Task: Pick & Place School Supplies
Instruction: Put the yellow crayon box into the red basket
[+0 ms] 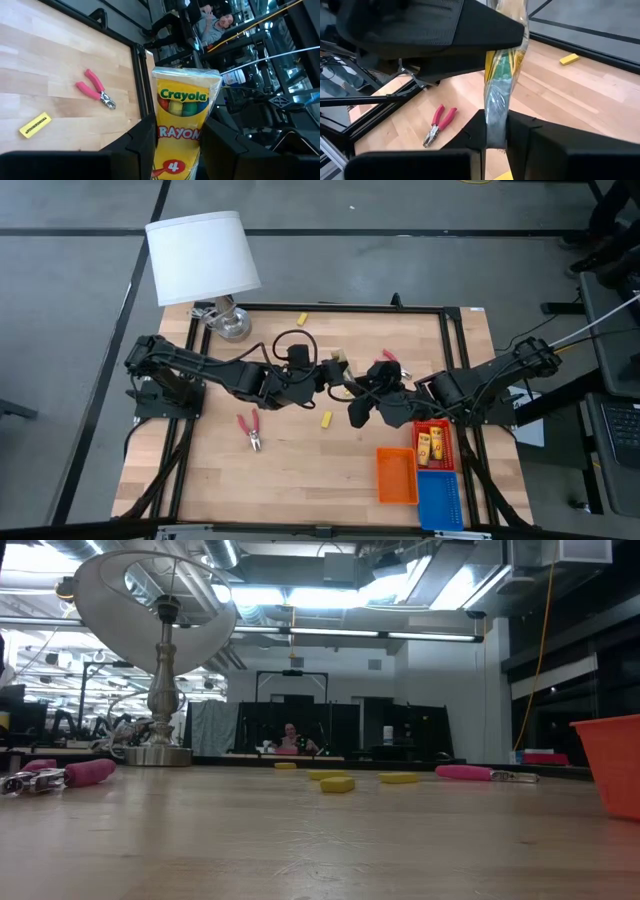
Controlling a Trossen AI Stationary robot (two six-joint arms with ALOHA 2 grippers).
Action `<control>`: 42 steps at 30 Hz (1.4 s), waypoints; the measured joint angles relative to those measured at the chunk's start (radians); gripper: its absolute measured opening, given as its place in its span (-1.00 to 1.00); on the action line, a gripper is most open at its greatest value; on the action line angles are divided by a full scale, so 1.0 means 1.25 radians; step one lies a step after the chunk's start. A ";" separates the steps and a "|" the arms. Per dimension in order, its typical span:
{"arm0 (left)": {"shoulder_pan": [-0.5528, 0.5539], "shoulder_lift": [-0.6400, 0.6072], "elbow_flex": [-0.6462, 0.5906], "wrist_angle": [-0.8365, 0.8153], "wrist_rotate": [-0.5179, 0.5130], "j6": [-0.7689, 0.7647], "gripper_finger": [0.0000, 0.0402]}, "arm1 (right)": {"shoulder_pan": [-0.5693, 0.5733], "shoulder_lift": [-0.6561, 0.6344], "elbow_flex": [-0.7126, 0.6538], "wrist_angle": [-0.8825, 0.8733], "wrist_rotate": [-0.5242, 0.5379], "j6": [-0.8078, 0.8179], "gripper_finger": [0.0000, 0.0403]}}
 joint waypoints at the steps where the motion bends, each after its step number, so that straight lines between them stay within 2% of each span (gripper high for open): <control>1: -0.001 0.000 0.000 0.001 -0.006 0.000 -0.35 | 0.000 0.000 0.000 0.001 0.000 0.000 -0.80; 6: -0.010 -0.014 -0.001 0.002 -0.052 0.052 -0.35 | 0.000 0.000 0.002 -0.008 -0.001 0.012 -0.80; 10: -0.020 -0.052 -0.003 -0.008 -0.129 0.159 -0.27 | 0.000 -0.001 0.006 -0.030 0.003 0.030 -0.80; 11: -0.020 -0.071 -0.004 -0.005 -0.186 0.192 -0.24 | 0.000 -0.003 0.002 -0.065 -0.011 0.042 -0.80; 14: -0.017 -0.135 0.004 -0.003 -0.257 0.272 -0.17 | 0.001 0.004 -0.001 -0.133 -0.015 0.093 -0.80; 19: -0.044 -0.206 -0.003 -0.051 -0.275 0.405 -0.11 | 0.001 0.000 -0.017 -0.287 -0.020 0.214 -0.80; 24: -0.084 -0.290 0.002 -0.134 -0.303 0.456 -0.12 | 0.071 0.000 -0.080 -0.431 -0.133 0.393 -0.80; 32: -0.153 -0.321 0.000 -0.246 -0.284 0.416 -0.12 | 0.278 -0.003 -0.213 -0.454 -0.366 0.779 -0.80; 37: -0.184 -0.316 0.000 -0.242 -0.272 0.414 -0.12 | 0.392 -0.004 -0.228 -0.462 -0.435 1.028 -0.80; 39: -0.189 -0.315 0.000 -0.243 -0.271 0.415 -0.12 | 0.415 -0.003 -0.228 -0.466 -0.474 1.083 -0.80; 42: -0.194 -0.315 0.000 -0.244 -0.271 0.417 -0.12 | 0.431 0.000 -0.228 -0.465 -0.526 1.092 -0.80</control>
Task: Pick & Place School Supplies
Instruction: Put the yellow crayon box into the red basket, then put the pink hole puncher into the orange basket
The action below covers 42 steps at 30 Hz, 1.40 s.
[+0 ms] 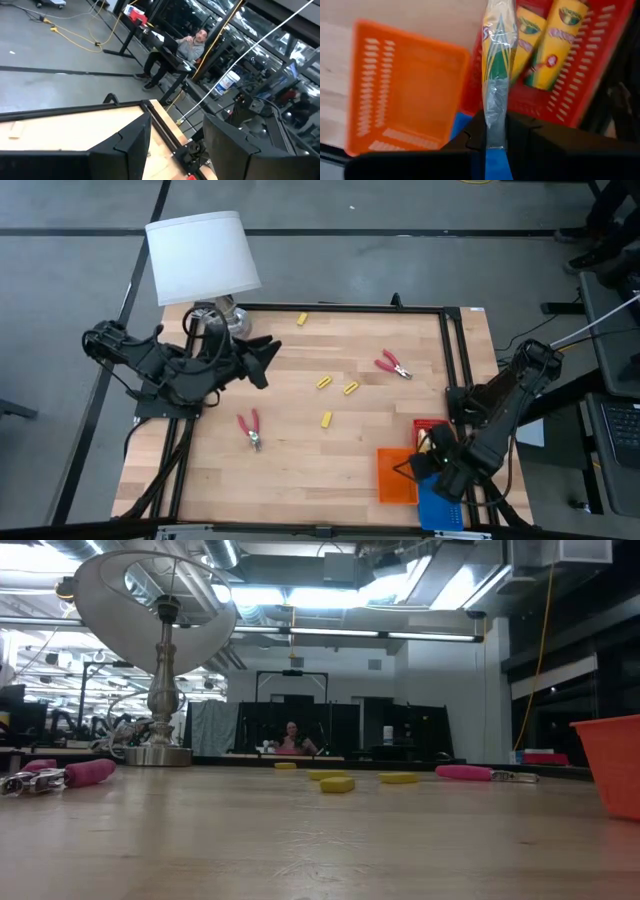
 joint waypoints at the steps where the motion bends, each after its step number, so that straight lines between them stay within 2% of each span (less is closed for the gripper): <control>1: 0.000 0.000 0.000 0.000 0.000 0.008 -0.12 | 0.002 0.000 0.000 0.000 0.000 -0.004 -0.80; 4: 0.000 0.000 0.000 -0.001 0.001 0.025 -0.12 | -0.007 0.001 0.000 -0.015 0.003 -0.026 -0.74; 11: -0.004 0.000 0.000 0.000 -0.002 0.061 -0.12 | -0.025 0.001 0.000 -0.072 -0.001 -0.051 -0.18; 13: -0.009 0.000 0.000 -0.001 -0.004 0.069 -0.12 | -0.026 0.001 0.000 -0.072 0.003 -0.051 -0.11; 16: -0.018 0.000 0.000 -0.047 0.024 0.065 -0.12 | -0.031 0.001 0.003 -0.052 0.051 -0.052 -0.09; 19: -0.019 0.000 0.000 -0.193 0.103 -0.082 -0.12 | -0.050 0.001 0.029 -0.023 0.166 -0.058 -0.11; 23: -0.019 0.030 0.000 -0.417 0.237 -0.289 -0.15 | -0.069 0.001 0.076 0.014 0.390 -0.067 -0.12; 25: -0.020 0.075 0.000 -0.471 0.310 -0.315 -0.16 | -0.079 0.001 0.099 0.018 0.466 -0.088 -0.12; 27: -0.016 0.129 0.000 -0.465 0.388 -0.263 -0.17 | -0.090 0.001 0.118 0.018 0.515 -0.121 -0.11; 30: 0.013 0.223 0.000 -0.426 0.493 -0.206 -0.16 | -0.109 0.001 0.145 0.018 0.542 -0.160 -0.09; 34: 0.094 0.322 0.000 -0.428 0.606 -0.381 -0.11 | -0.126 0.001 0.182 0.018 0.543 -0.216 -0.06; 36: 0.130 0.362 0.000 -0.403 0.654 -0.404 -0.11 | -0.127 0.001 0.206 0.019 0.554 -0.245 -0.05; 42: 0.192 0.438 0.000 -0.304 0.723 -0.348 -0.11 | -0.124 0.001 0.262 0.018 0.578 -0.321 -0.05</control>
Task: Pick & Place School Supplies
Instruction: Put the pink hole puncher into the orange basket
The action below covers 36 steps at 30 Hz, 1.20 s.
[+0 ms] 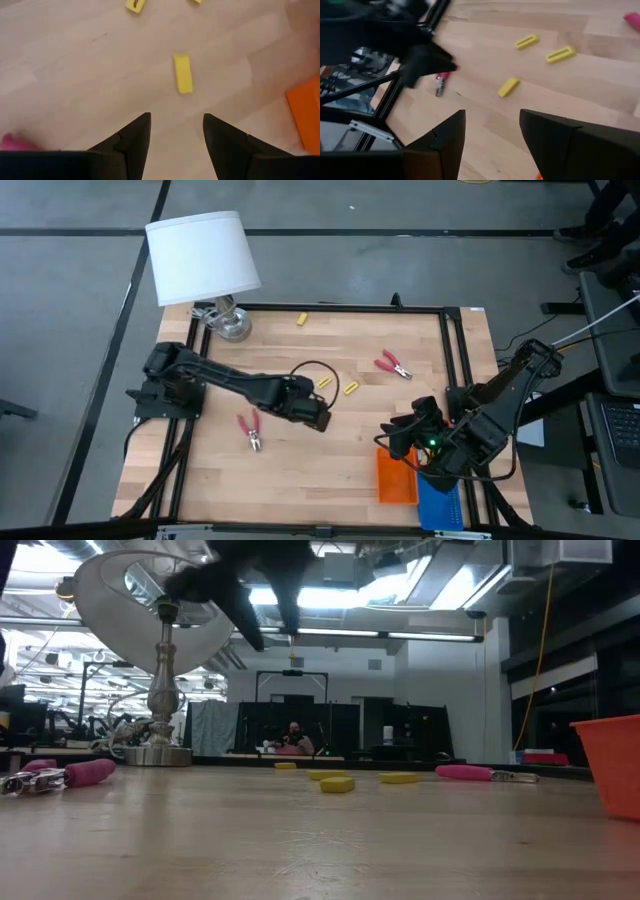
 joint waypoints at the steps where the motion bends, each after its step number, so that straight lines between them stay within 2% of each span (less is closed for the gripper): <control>1: 0.007 0.011 0.000 0.015 0.002 0.004 -0.11 | 0.003 0.000 0.007 0.000 0.000 -0.013 -0.05; 5: 0.022 0.048 0.000 0.071 0.018 0.051 -0.10 | 0.016 0.000 0.022 0.000 0.010 -0.035 -0.05; 8: 0.027 0.075 0.000 0.021 0.015 0.059 -0.10 | 0.029 0.000 0.024 -0.001 0.013 -0.037 -0.05; 14: 0.002 0.082 0.000 -0.304 -0.011 -0.170 -0.15 | 0.057 0.000 0.024 -0.002 0.014 -0.032 -0.05; 18: -0.051 0.059 0.000 -0.314 0.004 -0.239 -0.16 | 0.075 0.000 0.024 -0.003 0.046 -0.021 -0.05; 24: -0.057 0.055 -0.005 -0.331 0.004 -0.319 -0.16 | 0.081 0.000 0.024 -0.003 0.073 -0.033 -0.05; 28: -0.040 0.032 -0.083 -0.301 0.043 -0.334 -0.16 | 0.082 -0.002 0.024 0.003 0.055 -0.056 -0.05; 30: -0.044 0.000 -0.150 -0.253 0.069 -0.361 -0.16 | 0.088 -0.004 0.024 0.003 0.057 -0.055 -0.05; 36: -0.060 -0.132 -0.360 -0.080 0.082 -0.431 -0.16 | 0.102 -0.005 0.024 0.003 0.068 -0.035 -0.05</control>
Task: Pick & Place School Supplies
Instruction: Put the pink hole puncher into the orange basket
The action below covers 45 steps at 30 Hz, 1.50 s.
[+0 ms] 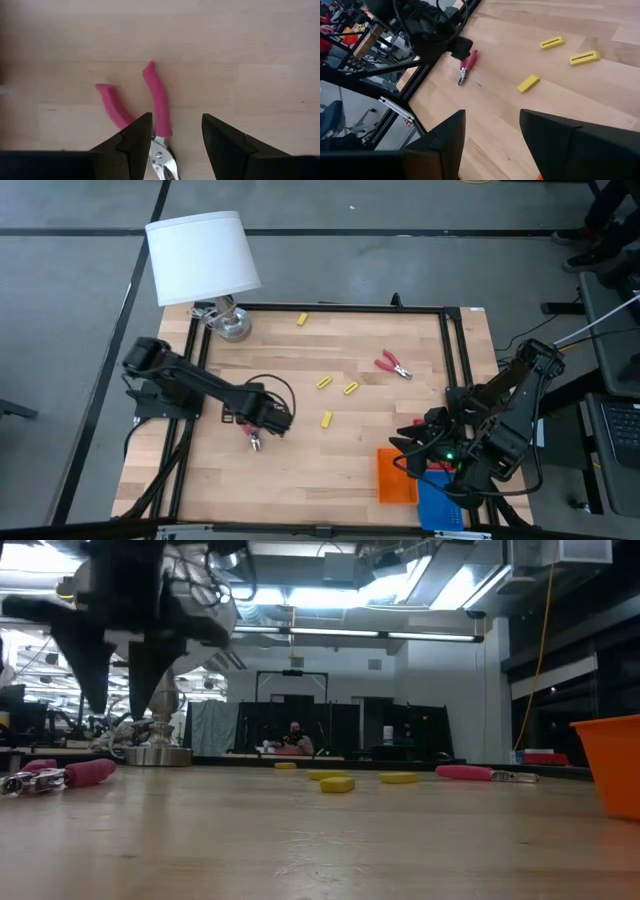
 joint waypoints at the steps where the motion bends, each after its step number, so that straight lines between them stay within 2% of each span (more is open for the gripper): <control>1: 0.000 -0.018 -0.031 0.032 0.009 -0.002 -0.16 | 0.001 0.000 0.000 0.000 0.000 0.000 -0.05; 6: -0.001 -0.074 -0.145 0.151 0.021 -0.044 -0.16 | -0.002 0.000 0.000 -0.002 0.007 0.004 -0.05; 16: 0.011 -0.068 -0.229 0.289 0.022 -0.045 -0.19 | -0.024 0.000 0.000 0.001 0.021 0.021 -0.05; 19: 0.011 -0.068 -0.248 0.308 0.021 -0.047 -0.33 | -0.025 0.000 0.000 0.003 0.021 0.025 -0.05; 24: 0.011 -0.069 -0.268 0.359 -0.001 -0.033 -0.83 | -0.025 0.000 0.000 0.003 0.015 0.027 -0.05; 25: 0.009 -0.069 -0.268 0.373 -0.011 -0.026 -0.85 | -0.025 0.000 0.000 0.004 0.007 0.027 -0.05; 29: -0.008 -0.069 -0.236 0.568 -0.097 0.044 -0.85 | -0.011 0.000 0.000 0.004 -0.009 0.027 -0.05; 35: -0.024 -0.069 -0.168 0.907 -0.182 0.261 -0.85 | 0.021 0.000 0.000 0.003 0.028 0.051 -0.05; 40: -0.020 -0.048 -0.068 0.995 -0.192 0.390 -0.85 | 0.046 0.000 0.000 -0.006 0.016 0.064 -0.05; 42: -0.020 -0.020 -0.025 0.994 -0.167 0.434 -0.85 | 0.053 0.000 0.000 -0.022 -0.004 0.069 -0.05; 45: -0.022 0.037 0.029 1.084 -0.136 0.492 -0.85 | 0.056 0.002 -0.002 -0.030 -0.054 0.051 -0.05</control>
